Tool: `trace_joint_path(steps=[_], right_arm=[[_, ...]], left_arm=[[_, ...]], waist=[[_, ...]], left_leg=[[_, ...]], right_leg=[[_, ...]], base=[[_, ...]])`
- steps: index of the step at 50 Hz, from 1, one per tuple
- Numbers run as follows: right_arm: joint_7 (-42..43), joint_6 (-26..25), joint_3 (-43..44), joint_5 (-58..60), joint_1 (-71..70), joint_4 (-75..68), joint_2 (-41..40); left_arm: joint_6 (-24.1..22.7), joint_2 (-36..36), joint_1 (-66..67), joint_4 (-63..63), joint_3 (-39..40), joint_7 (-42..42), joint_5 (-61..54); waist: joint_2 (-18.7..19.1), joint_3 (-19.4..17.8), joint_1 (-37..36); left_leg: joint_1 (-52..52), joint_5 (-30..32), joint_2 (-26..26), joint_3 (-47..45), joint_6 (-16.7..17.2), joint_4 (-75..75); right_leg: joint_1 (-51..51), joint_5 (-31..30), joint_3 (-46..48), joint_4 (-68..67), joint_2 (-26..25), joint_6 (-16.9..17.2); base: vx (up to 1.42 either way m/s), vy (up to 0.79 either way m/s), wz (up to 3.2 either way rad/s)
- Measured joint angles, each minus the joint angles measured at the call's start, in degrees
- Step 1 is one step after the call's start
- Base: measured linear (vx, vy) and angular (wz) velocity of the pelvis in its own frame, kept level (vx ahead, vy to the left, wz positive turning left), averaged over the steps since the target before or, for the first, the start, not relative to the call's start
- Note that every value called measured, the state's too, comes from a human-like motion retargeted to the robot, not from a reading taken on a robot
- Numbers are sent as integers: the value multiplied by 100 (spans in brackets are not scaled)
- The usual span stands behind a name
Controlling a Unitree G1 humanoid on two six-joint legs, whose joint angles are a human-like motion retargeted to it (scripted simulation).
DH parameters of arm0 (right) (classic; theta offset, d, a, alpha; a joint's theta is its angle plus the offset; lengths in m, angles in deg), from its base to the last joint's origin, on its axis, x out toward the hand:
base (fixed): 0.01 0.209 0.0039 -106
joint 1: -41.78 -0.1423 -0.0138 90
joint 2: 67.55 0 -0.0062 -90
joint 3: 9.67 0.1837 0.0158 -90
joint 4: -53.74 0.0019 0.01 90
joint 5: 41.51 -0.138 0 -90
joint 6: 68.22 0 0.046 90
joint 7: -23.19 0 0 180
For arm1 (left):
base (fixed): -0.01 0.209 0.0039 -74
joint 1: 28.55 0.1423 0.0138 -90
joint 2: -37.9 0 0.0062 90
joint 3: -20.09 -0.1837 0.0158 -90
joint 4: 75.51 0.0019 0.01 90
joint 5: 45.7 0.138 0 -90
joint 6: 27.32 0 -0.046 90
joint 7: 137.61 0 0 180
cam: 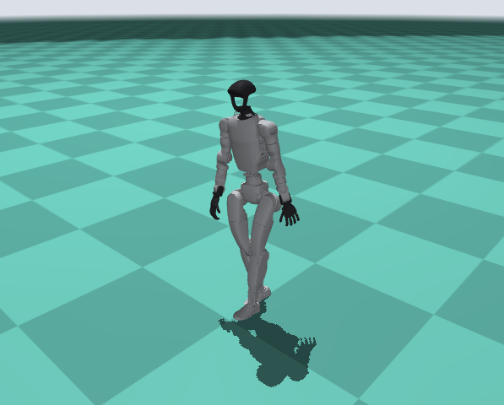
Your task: Upper body actions
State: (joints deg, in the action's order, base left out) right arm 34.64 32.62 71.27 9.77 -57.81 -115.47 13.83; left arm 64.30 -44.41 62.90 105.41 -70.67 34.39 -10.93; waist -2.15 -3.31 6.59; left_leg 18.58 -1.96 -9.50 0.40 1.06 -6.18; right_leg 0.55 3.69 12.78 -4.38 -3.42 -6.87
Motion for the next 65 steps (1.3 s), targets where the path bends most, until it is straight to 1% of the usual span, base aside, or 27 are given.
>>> trace_joint_path(steps=[5,8,10,12,15,18,23,25,27,28,30,32,34,38,40,41,43,44,45,47,48,53,56,59,61,62,65], right_arm=[[-92,-467,441,-344,174,-957,61],[-296,-943,664,-570,256,-1524,94],[-401,-1219,852,-779,380,-1817,110],[-462,-1345,1001,-1037,612,-1819,123],[-513,-1315,1126,-1465,916,-1819,135],[-622,-1173,1203,-1794,1156,-1819,127],[-697,-1074,1253,-1821,1303,-1742,98],[-705,-1096,1211,-1742,1273,-1677,103],[-698,-1138,1149,-1617,1187,-1574,116],[-691,-1163,1108,-1547,1136,-1504,125],[-670,-1217,1028,-1414,1020,-1340,141],[-605,-1286,944,-1286,874,-1105,153],[-505,-1317,940,-1194,771,-858,157],[-261,-1192,929,-1177,665,-390,147],[-159,-1162,898,-1211,650,-251,136],[-92,-1158,898,-1223,626,-230,116],[59,-1126,893,-1232,605,-239,75],[153,-1101,887,-1236,585,-292,50],[254,-1075,882,-1241,558,-364,23],[419,-1038,866,-1200,544,-529,1],[490,-1022,859,-1152,547,-614,2],[749,-1085,911,-980,648,-1086,40],[636,-1126,1019,-1128,754,-1411,74],[384,-1071,1114,-1392,848,-1714,125],[229,-1063,1146,-1552,920,-1814,162],[164,-1085,1157,-1607,963,-1819,178],[92,-1163,1172,-1644,1056,-1819,199]], left_arm=[[5,-46,126,86,205,256,173],[22,-100,214,163,251,348,299],[89,-132,264,251,277,350,398],[145,-153,298,321,306,334,486],[192,-180,322,382,330,324,553],[213,-200,258,372,298,315,538],[218,-159,-67,169,61,291,448],[163,-115,-230,0,-66,309,455],[75,-70,-384,-224,-202,365,499],[24,-44,-451,-345,-265,392,526],[-75,0,-574,-553,-383,429,566],[-169,35,-717,-707,-509,450,605],[-217,49,-844,-766,-644,465,652],[-202,42,-1032,-645,-824,465,839],[-162,21,-1028,-527,-865,451,942],[-142,-10,-1030,-446,-856,451,1006],[-90,-75,-973,-299,-828,441,1116],[-52,-119,-928,-227,-794,427,1171],[-10,-167,-882,-155,-751,410,1228],[68,-251,-718,-28,-634,361,1286],[99,-290,-620,33,-563,340,1290],[252,-469,-116,332,-234,445,1143],[376,-554,112,475,-67,564,1111],[482,-607,266,561,71,615,1097],[517,-613,347,570,136,638,1063],[522,-604,385,559,170,649,1047],[493,-529,505,471,279,667,1011]], waist=[[-95,9,-109],[-155,31,-124],[-211,89,-101],[-258,174,-64],[-306,303,75],[-359,417,242],[-488,447,333],[-475,427,344],[-351,382,342],[-303,342,317],[-268,275,326],[-280,200,266],[-275,130,255],[-300,-37,288],[-308,-92,334],[-323,-120,351],[-371,-155,359],[-383,-169,324],[-388,-183,274],[-305,-177,202],[-267,-160,190],[-65,27,146],[25,139,40],[72,178,-44],[72,187,-102],[58,201,-127],[-32,284,-167]], left_leg=[[-267,-126,-103,430,174,-667],[-560,-225,-220,842,447,-1081],[-784,-304,-185,859,569,-1378],[-993,-324,-53,700,607,-1592],[-1328,-312,187,494,666,-1780],[-1670,-94,401,392,652,-1896],[-1912,554,623,413,190,-2032],[-1960,717,766,409,248,-1907],[-2022,761,910,534,687,-1497],[-2057,716,833,796,741,-1286],[-2111,358,668,1103,752,-1067],[-2106,-46,611,872,564,-874],[-2107,-309,568,651,299,-689],[-2165,-743,275,677,-168,-457],[-2220,-853,187,607,-358,-338],[-2231,-868,142,594,-411,-303],[-2252,-867,30,594,-489,-234],[-2254,-853,4,563,-521,-190],[-2253,-834,-5,514,-553,-142],[-2237,-780,93,401,-608,-16],[-2228,-753,132,349,-634,49],[-2101,-638,341,121,-712,318],[-1968,-590,435,53,-730,360],[-1864,-547,483,48,-739,338],[-1823,-533,468,61,-757,323],[-1797,-529,443,62,-769,314],[-1705,-515,308,51,-799,292]], right_leg=[[191,-171,122,89,167,-169],[337,-211,-55,49,221,-270],[441,-232,-145,18,279,-303],[539,-261,-153,13,344,-312],[660,-299,-30,26,447,-308],[834,-338,146,-3,590,-288],[1158,-449,333,-155,909,-186],[1319,-512,422,-230,991,-138],[1499,-594,536,-309,967,-94],[1578,-650,554,-344,956,-67],[1735,-766,586,-427,1022,5],[1930,-988,489,-478,1113,118],[2038,-1230,434,-431,1205,276],[2015,-1788,412,-95,1394,729],[1930,-2069,600,108,1502,1006],[1904,-2145,585,189,1526,1213],[1858,-2026,316,257,1540,1719],[1856,-1844,115,212,1497,1816],[1864,-1634,-88,140,1432,1823],[1849,-1338,-262,-55,1256,1394],[1818,-1210,-254,-159,1203,1261],[1558,-543,354,-800,1084,742],[1377,-192,470,-1164,959,451],[1068,55,579,-1334,823,258],[815,90,648,-1328,751,220],[684,115,717,-1291,742,284],[327,277,987,-965,806,735]], base=[[-26,7,21],[-27,11,10],[-19,8,19],[-34,14,30],[-25,10,49],[-30,15,61],[-35,20,48],[-42,29,46],[-45,32,32],[-40,28,14],[-39,29,5],[-50,44,-16],[-53,46,-3],[-44,37,5],[-29,26,2],[-31,26,-4],[-32,24,-24],[-31,20,-50],[-32,19,-61],[-27,14,-56],[-22,11,-42],[-18,7,-35],[-12,2,-34],[-16,0,-15],[-12,-2,-16],[-8,-1,-17],[-9,-3,-15]])
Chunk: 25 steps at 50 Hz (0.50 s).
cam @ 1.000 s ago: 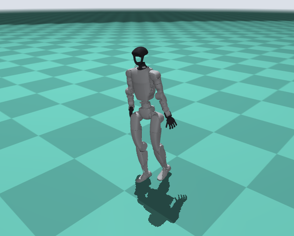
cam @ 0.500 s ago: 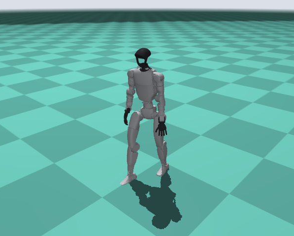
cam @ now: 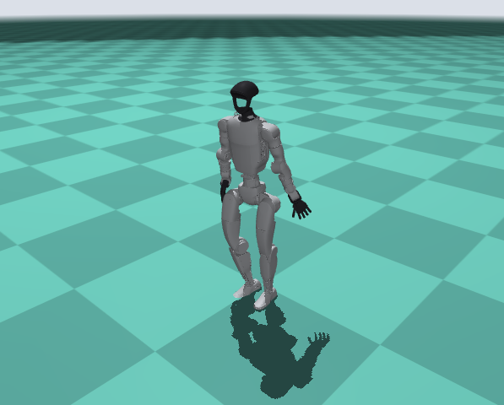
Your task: Upper body actions
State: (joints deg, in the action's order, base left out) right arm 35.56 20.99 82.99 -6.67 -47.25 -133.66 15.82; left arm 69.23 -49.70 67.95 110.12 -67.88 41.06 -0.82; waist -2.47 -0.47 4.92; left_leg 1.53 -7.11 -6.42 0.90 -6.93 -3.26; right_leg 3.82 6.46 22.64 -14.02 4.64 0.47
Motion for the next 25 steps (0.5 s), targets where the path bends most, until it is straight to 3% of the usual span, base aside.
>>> trace_joint_path(steps=[7,17,25], right_arm=[[43,51,-166,167,-170,131,-89],[-53,85,-466,390,-310,1157,-313],[-101,128,-512,466,-361,1127,-318]], left_arm=[[-138,216,-2,-289,43,-47,-172],[-233,388,-422,-585,-330,-399,-257],[-356,482,-521,-875,-450,-414,-187]], waist=[[-124,13,-256],[-122,30,-34],[-75,40,3]], left_leg=[[97,45,-89,-253,4,-24],[209,193,-62,-372,44,-25],[214,275,-41,-436,83,-21]], right_leg=[[6,-53,-386,602,-20,-122],[37,-121,-471,871,-94,-246],[6,-162,-479,976,-132,-316]], base=[[-13,-9,-50],[-9,-8,-7],[-3,-2,-3]])
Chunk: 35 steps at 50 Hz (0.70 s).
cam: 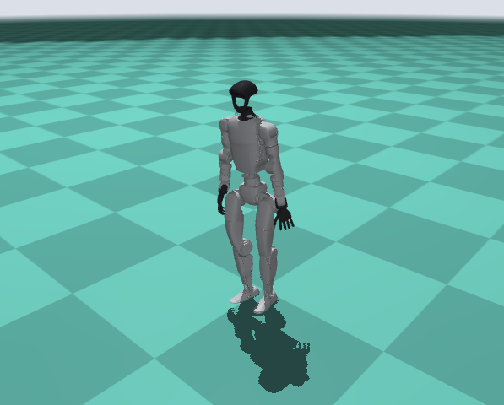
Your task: Upper body actions
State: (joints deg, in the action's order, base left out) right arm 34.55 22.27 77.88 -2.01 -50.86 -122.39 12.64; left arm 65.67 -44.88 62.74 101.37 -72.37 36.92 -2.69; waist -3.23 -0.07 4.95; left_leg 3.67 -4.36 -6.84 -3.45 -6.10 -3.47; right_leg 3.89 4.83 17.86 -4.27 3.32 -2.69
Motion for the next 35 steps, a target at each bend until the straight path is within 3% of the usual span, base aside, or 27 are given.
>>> trace_joint_path(steps=[15,21,26,35], right_arm=[[-142,-107,350,-265,242,-940,144],[-183,-142,421,-292,305,-1044,159],[-201,-122,398,-349,289,-993,115],[-139,-57,341,-347,187,-699,6]], left_arm=[[131,16,290,443,86,195,213],[59,26,436,552,257,359,-25],[43,52,425,561,432,317,-413],[-93,25,337,305,455,-451,-259]], waist=[[75,34,87],[201,81,844],[123,61,186],[141,107,106]], left_leg=[[-25,24,-3,108,35,17],[-256,23,-158,880,-67,198],[-84,0,-46,213,-16,54],[-98,-80,-56,159,-50,28]], right_leg=[[-66,19,160,75,-22,-58],[-188,117,928,91,48,4],[-92,23,259,79,-15,-16],[-67,18,174,29,20,44]], base=[[0,0,7],[0,0,99],[3,2,-115],[1,2,-4]])
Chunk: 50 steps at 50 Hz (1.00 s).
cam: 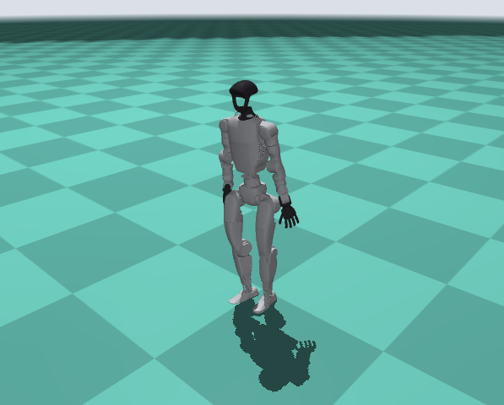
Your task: Upper body actions
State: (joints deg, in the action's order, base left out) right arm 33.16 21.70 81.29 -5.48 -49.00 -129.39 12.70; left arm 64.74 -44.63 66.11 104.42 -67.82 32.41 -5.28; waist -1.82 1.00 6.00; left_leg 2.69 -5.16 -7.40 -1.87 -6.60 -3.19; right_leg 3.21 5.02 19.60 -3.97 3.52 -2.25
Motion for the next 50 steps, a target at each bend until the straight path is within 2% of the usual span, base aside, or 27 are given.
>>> trace_joint_path(steps=[5,13,16,20,25,27,30,33,39,43,45,50], right_arm=[[26,49,-20,-27,-67,128,-44],[91,64,-18,-36,-150,120,-36],[168,-79,-10,43,-176,114,-27],[464,-352,-11,227,-175,134,8],[708,-497,37,249,-146,113,82],[742,-505,82,184,-119,66,98],[712,-491,150,75,-61,-36,107],[649,-491,216,31,21,-132,115],[615,-508,264,45,162,-265,132],[596,-498,285,41,193,-289,118],[590,-488,286,28,196,-292,98],[558,-467,263,62,179,-281,49]], left_arm=[[-262,-53,-54,-456,-14,-1059,270],[-1021,6,-335,-2182,204,-2436,23],[-1518,-28,-537,-2898,225,-2672,-112],[-2505,-141,-823,-4191,111,-3049,-203],[-3115,-309,-1197,-6309,-248,-3446,-449],[-3169,-392,-1421,-7090,-416,-3479,-630],[-3217,-494,-1821,-8182,-690,-3360,-1014],[-3274,-489,-2292,-9093,-935,-3186,-1421],[-3256,-357,-3083,-10277,-1366,-3266,-1808],[-3139,-312,-3251,-10450,-1696,-3164,-1795],[-3125,-297,-3232,-10292,-1825,-3074,-1668],[-2944,-164,-3001,-9260,-2099,-2726,-1424]], waist=[[15,19,9],[52,8,-4],[89,-11,43],[171,-39,92],[315,-66,102],[363,-64,116],[407,-52,172],[391,-20,258],[251,13,477],[125,-22,610],[98,-57,651],[85,-114,751]], left_leg=[[-23,-61,-21,32,-34,-22],[-81,-153,-58,167,-105,-56],[-110,-178,-53,227,-126,-67],[-160,-214,-1,249,-147,-72],[-189,-274,117,256,-151,-87],[-207,-297,162,262,-145,-94],[-257,-314,220,270,-122,-91],[-309,-327,193,329,-106,-95],[-482,-386,6,432,-86,-104],[-645,-437,-135,477,-75,-93],[-728,-462,-146,481,-64,-85],[-846,-544,-75,463,10,-113]], right_leg=[[-11,24,19,-50,34,42],[52,130,83,-422,127,111],[129,100,137,-704,169,126],[331,-216,165,-1254,230,172],[788,-846,216,-2226,392,151],[939,-948,303,-2570,460,50],[1103,-764,340,-2835,489,-29],[1217,-656,96,-2587,413,90],[1321,-925,-340,-1403,444,347],[1439,-1292,-538,-691,584,563],[1519,-1398,-605,-438,619,550],[1585,-1276,-161,-27,763,540]], base=[[3,3,1],[5,8,6],[6,11,11],[6,12,0],[7,13,-4],[8,8,3],[9,3,18],[13,2,27],[16,-1,25],[17,-5,13],[18,-9,2],[17,-11,4]])
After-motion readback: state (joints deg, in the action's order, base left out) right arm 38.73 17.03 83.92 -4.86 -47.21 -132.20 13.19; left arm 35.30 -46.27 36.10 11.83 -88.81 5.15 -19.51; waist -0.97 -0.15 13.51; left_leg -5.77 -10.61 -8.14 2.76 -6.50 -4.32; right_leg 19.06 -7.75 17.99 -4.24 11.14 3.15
